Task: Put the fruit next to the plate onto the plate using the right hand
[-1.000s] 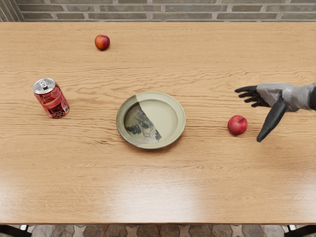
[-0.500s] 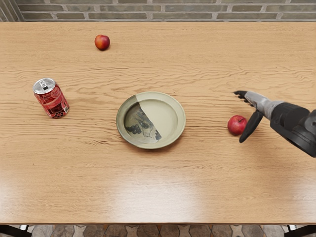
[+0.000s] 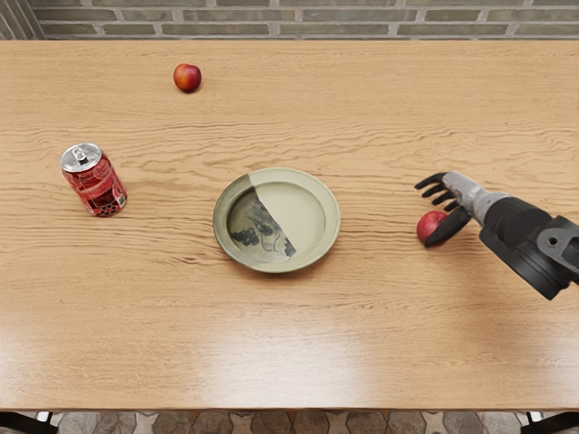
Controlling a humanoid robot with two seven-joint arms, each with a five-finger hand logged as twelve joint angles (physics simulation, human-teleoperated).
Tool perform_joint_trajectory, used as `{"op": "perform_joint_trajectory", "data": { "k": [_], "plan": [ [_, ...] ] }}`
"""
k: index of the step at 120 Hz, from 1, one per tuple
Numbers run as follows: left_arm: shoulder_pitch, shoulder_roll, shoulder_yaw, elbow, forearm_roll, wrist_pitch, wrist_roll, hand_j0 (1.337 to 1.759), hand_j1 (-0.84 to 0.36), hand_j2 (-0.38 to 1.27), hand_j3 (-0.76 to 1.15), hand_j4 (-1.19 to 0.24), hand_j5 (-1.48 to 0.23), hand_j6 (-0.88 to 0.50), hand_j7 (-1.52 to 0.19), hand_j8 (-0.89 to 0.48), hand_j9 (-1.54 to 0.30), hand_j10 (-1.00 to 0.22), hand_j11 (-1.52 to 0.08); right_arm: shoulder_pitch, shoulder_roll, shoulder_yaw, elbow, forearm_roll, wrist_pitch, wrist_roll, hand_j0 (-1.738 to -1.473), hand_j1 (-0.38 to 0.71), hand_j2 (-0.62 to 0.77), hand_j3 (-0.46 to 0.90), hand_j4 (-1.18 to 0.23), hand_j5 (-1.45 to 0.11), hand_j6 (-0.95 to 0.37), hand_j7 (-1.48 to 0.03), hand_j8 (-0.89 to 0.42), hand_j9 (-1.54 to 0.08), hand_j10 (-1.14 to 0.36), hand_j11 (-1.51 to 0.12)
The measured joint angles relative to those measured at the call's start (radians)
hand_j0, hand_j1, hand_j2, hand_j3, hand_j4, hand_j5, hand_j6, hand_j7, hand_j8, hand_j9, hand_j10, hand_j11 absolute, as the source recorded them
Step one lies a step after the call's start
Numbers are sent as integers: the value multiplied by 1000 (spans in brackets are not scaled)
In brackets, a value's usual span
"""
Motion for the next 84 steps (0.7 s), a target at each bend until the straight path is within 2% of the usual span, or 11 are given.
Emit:
{"op": "perform_joint_trajectory", "data": {
  "k": [28, 42, 49, 60, 84],
  "plan": [
    [0, 0, 0, 0, 0, 0, 0, 1658, 349, 0, 0, 0, 0, 0, 0, 0, 0, 0, 0, -2, -9, 1, 0, 4, 8, 0, -1658, 108, -31, 0, -392, -512, -395, -509, -391, -514, -390, -514],
    [0, 0, 0, 0, 0, 0, 0, 1658, 349, 0, 0, 0, 0, 0, 0, 0, 0, 0, 0, -6, -10, 3, 1, 5, 9, 1, -1658, 187, -23, 0, -463, -607, -466, -603, -438, -609, -461, -610],
    [0, 0, 0, 0, 0, 0, 0, 1658, 349, 0, 0, 0, 0, 0, 0, 0, 0, 0, 0, -7, -10, 4, 2, 7, 10, 0, -1657, 215, 5, 0, -500, -660, -505, -653, -406, -662, -468, -664],
    [0, 0, 0, 0, 0, 0, 0, 1658, 349, 0, 0, 0, 0, 0, 0, 0, 0, 0, 0, -9, -10, 6, 3, 19, 9, 0, -1654, 238, 64, 0, -576, -724, -490, -734, -373, -735, -442, -749],
    [0, 0, 0, 0, 0, 0, 0, 1658, 349, 0, 0, 0, 0, 0, 0, 0, 0, 0, 0, -10, -8, 15, 4, 52, 10, 0, -1653, 238, 268, 0, -673, -856, -553, -864, -406, -874, -497, -890]
  ]
}}
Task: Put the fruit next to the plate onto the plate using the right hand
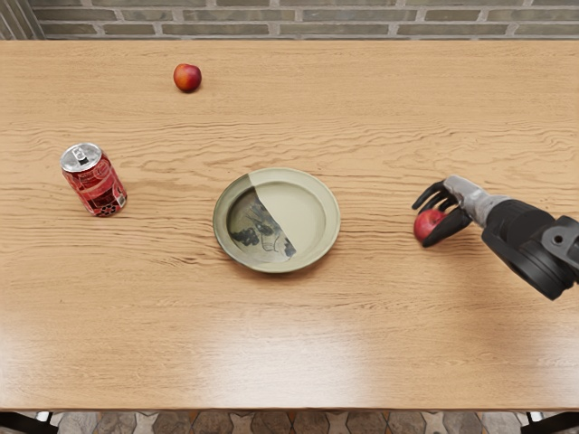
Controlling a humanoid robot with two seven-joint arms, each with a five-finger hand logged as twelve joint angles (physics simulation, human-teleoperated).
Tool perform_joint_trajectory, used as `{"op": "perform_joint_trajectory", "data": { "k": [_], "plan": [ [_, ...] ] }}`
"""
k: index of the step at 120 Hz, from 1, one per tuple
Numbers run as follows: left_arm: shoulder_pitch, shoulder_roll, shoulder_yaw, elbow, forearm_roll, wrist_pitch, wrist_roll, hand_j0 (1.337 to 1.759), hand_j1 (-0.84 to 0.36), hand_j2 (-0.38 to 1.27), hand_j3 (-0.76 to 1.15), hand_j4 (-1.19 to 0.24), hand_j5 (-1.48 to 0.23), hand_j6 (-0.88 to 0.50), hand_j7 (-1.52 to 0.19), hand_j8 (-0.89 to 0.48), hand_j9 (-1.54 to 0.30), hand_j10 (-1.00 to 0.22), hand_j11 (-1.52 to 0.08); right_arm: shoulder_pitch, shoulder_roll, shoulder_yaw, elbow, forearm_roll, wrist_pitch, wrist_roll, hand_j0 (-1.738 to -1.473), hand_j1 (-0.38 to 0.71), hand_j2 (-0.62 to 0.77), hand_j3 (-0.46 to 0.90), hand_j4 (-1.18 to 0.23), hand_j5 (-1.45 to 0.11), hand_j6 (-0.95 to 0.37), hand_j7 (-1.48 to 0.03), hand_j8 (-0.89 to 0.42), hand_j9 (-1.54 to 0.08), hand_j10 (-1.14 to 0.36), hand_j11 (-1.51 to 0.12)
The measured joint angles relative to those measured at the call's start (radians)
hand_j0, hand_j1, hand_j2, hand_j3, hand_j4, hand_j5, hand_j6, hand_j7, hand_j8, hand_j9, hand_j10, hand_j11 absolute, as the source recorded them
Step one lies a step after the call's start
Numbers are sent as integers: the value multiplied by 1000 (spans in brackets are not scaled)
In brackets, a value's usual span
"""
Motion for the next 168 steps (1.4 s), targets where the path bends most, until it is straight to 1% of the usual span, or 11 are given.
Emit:
{"op": "perform_joint_trajectory", "data": {
  "k": [9, 26, 63, 88, 91, 100, 108, 119, 128, 140, 168],
  "plan": [
    [0, 0, 0, 0, 0, 0, 0, 1658, 349, 0, 0, 0, 0, 0, 0, 0, 0, 0, 0, 0, 11, 7, 0, 5, 1, 0, -1654, 246, 315, 1, -689, -899, -550, -895, -400, -912, -490, -921],
    [0, 0, 0, 0, 0, 0, 0, 1658, 349, 0, 0, 0, 0, 0, 0, 0, 0, 0, 0, 6, 33, 84, 21, 11, 11, -1, -1656, 250, 290, 1, -698, -956, -512, -928, -356, -957, -451, -965],
    [0, 0, 0, 0, 0, 0, 0, 1658, 349, 0, 0, 0, 0, 0, 0, 0, 0, 0, 0, 13, 243, 245, 34, 11, 201, 0, -1656, 201, 234, 1, -707, -997, -535, -952, -369, -982, -471, -991],
    [0, 0, 0, 0, 0, 0, 0, 1658, 349, 0, 0, 0, 0, 0, 0, 0, 0, 0, 0, 14, 419, 251, -110, 12, 268, -1, -1657, 247, 299, 1, -700, -1004, -512, -949, -346, -980, -445, -985],
    [0, 0, 0, 0, 0, 0, 0, 1658, 349, 0, 0, 0, 0, 0, 0, 0, 0, 0, 0, 14, 430, 251, -121, 11, 272, -1, -1658, 238, 288, 0, -668, -959, -501, -906, -349, -936, -433, -939],
    [0, 0, 0, 0, 0, 0, 0, 1658, 349, 0, 0, 0, 0, 0, 0, 0, 0, 0, 0, 20, 435, 257, -134, 7, 278, -1, -1658, 68, 198, 0, -471, -676, -356, -639, -251, -660, -309, -662],
    [0, 0, 0, 0, 0, 0, 0, 1658, 349, 0, 0, 0, 0, 0, 0, 0, 0, 0, 0, 23, 402, 270, -103, 6, 296, 0, -1658, -41, 142, 0, -346, -496, -263, -469, -187, -484, -229, -486],
    [0, 0, 0, 0, 0, 0, 0, 1658, 349, 0, 0, 0, 0, 0, 0, 0, 0, 0, 0, 0, 364, 415, -70, 47, 508, 0, -1658, -142, 89, 0, -230, -328, -178, -311, -129, -321, -156, -322],
    [0, 0, 0, 0, 0, 0, 0, 1658, 349, 0, 0, 0, 0, 0, 0, 0, 0, 0, 0, -55, 345, 591, -58, 170, 707, 0, -1658, -195, 60, 0, -169, -239, -132, -227, -99, -234, -117, -235],
    [0, 0, 0, 0, 0, 0, 0, 1658, 349, 0, 0, 0, 0, 0, 0, 0, 0, 0, 0, -173, 313, 775, -53, 349, 828, 0, -1658, -242, 35, 0, -114, -160, -92, -153, -71, -157, -82, -157],
    [0, 0, 0, 0, 0, 0, 0, 1658, 349, 0, 0, 0, 0, 0, 0, 0, 0, 0, 0, -365, 198, 907, -78, 664, 895, 0, -1658, -297, 9, 0, -51, -71, -44, -68, -37, -70, -41, -70]
  ]
}}
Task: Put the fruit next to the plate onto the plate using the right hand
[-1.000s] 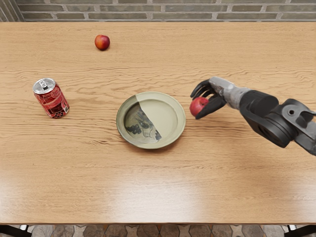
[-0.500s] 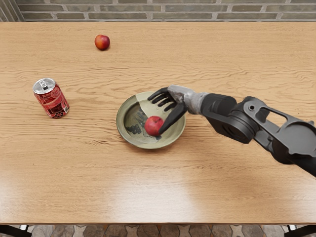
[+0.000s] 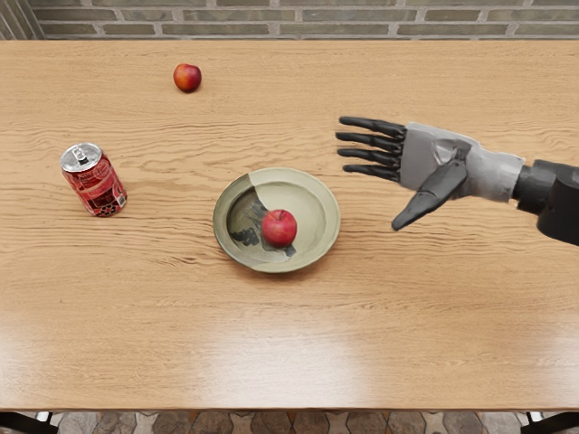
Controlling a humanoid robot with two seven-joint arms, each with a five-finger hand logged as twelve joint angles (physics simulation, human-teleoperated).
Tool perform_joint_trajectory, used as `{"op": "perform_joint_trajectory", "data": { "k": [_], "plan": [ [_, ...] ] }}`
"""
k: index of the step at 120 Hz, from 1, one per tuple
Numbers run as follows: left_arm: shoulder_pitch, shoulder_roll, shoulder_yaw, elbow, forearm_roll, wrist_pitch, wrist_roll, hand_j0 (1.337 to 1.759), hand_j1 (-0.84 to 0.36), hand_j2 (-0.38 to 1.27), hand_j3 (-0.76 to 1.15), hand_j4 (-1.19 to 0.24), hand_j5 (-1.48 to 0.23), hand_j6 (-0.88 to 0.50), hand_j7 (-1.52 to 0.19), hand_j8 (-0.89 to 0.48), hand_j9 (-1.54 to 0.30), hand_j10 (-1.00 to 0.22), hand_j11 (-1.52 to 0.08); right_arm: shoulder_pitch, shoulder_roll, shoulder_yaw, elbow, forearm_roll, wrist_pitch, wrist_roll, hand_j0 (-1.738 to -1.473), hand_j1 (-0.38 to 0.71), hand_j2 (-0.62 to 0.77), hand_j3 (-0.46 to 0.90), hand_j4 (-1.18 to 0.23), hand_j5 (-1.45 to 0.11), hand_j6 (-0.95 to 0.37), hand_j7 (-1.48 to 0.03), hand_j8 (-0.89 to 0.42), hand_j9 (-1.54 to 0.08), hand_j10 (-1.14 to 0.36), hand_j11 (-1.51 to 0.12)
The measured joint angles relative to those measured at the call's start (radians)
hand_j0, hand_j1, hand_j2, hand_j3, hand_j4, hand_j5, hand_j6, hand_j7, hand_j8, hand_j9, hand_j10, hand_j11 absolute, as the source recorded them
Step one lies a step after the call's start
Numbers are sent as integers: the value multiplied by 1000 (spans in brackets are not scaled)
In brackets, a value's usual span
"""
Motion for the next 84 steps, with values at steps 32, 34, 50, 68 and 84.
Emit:
{"op": "perform_joint_trajectory", "data": {
  "k": [32, 34, 50, 68, 84],
  "plan": [
    [0, 0, 0, 0, 0, 0, 0, 1658, 349, 0, 0, 0, 0, 0, 0, 0, 0, 0, 0, -151, -92, 120, -46, 84, 7, 0, -1658, -316, 0, 0, -29, -40, -27, -39, -25, -40, -27, -40],
    [0, 0, 0, 0, 0, 0, 0, 1658, 349, 0, 0, 0, 0, 0, 0, 0, 0, 0, 0, -161, -97, 131, -47, 85, 7, 0, -1658, -317, -1, 0, -29, -39, -26, -38, -25, -39, -26, -39],
    [-3, 0, 0, 0, 0, 0, 0, 1658, 349, 0, 0, 0, 0, 0, 0, 0, 0, 0, 0, -220, -118, 207, -51, 90, 8, 0, -1658, -321, -2, 0, -24, -33, -23, -33, -22, -33, -23, -33],
    [-5, 0, -1, 0, 0, 0, 0, 1658, 349, 0, 0, 0, 0, 0, 0, 0, 0, 0, 0, -242, -125, 236, -56, 91, 8, 0, -1658, -323, -2, 0, -22, -30, -21, -29, -21, -29, -21, -30],
    [-5, 0, -3, 0, -2, 0, 0, 1658, 349, 0, 0, 0, 0, 0, 0, 0, 0, 0, 0, -248, -126, 242, -58, 91, 8, 0, -1658, -324, -3, 0, -21, -28, -20, -28, -20, -28, -20, -28]
  ]
}}
